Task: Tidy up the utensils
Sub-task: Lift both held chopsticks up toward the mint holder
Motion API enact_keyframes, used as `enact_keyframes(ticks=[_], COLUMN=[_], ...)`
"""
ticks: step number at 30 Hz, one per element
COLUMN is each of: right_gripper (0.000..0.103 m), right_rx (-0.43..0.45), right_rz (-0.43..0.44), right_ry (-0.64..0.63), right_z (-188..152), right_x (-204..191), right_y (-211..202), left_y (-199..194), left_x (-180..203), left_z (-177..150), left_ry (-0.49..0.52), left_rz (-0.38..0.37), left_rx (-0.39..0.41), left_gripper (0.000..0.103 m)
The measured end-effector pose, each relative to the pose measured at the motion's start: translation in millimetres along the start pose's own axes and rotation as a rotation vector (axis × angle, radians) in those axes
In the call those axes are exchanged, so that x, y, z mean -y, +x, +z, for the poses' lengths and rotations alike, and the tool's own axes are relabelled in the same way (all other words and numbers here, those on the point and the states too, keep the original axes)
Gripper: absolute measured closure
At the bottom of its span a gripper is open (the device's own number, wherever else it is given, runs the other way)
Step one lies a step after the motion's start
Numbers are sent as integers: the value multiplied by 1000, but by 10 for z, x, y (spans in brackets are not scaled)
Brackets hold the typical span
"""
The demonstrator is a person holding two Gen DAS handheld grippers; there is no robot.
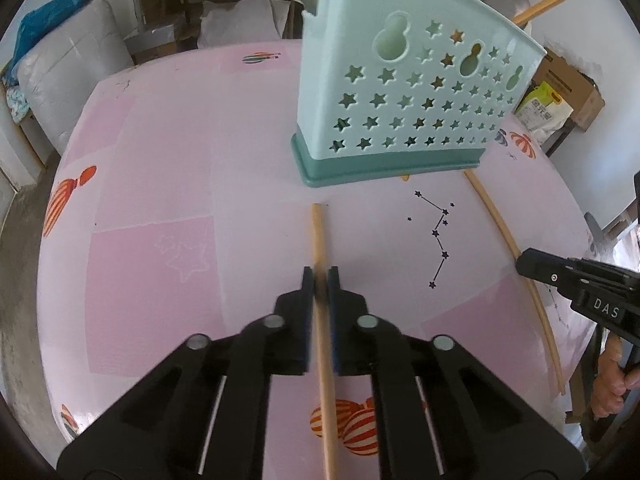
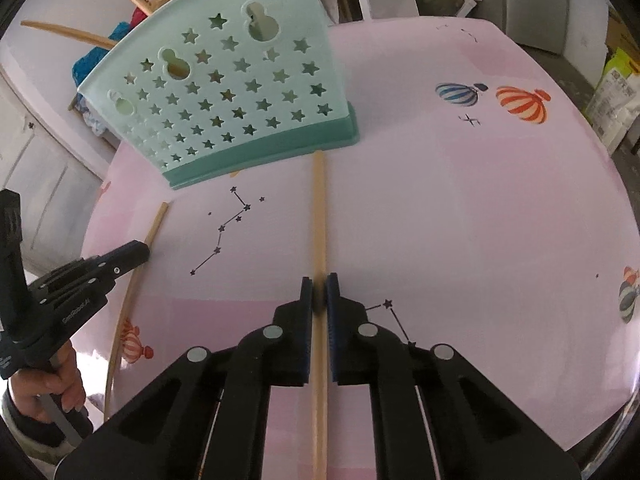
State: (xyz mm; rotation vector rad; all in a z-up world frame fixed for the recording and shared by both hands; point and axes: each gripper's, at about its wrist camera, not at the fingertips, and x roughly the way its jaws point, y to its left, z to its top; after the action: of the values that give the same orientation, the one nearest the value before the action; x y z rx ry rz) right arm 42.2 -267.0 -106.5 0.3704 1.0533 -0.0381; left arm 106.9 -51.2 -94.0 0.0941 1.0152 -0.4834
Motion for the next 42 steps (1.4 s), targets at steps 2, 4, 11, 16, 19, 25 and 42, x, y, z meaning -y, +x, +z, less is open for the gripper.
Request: enact_keyframes(ticks=[2,4,11,16,19,25,42], right_gripper=[96,96,95,89,88,89,94], right_rx=[-2,-10,-44,-45,-39,-29,-15], right_rz=[-1,0,12,5,-5,-38,-61], right_ry=[6,14,20,4,-2,-26,-32], right_z=[-33,-78,-78,63,118,162,146], right_x=[16,35,48,46,55,35,10], right_y=[-17,-48,-59,-21,-3,9,10], left_y=[-19,-54,-82,-13,32,90,97], left_x=[-25,-47,-44,-32,-6,-6,-6], left_z=[-24,-67,-115,0,58,140,140], left_ry=[-16,-32,-44,-28,-16,-26,-25], left_rz=[-8,-17,-29,-26,-16,-18,-15], left_rx=[-3,-9,-37,-46,-40,-32,-18], left_gripper=[98,98,98,96,96,96,96])
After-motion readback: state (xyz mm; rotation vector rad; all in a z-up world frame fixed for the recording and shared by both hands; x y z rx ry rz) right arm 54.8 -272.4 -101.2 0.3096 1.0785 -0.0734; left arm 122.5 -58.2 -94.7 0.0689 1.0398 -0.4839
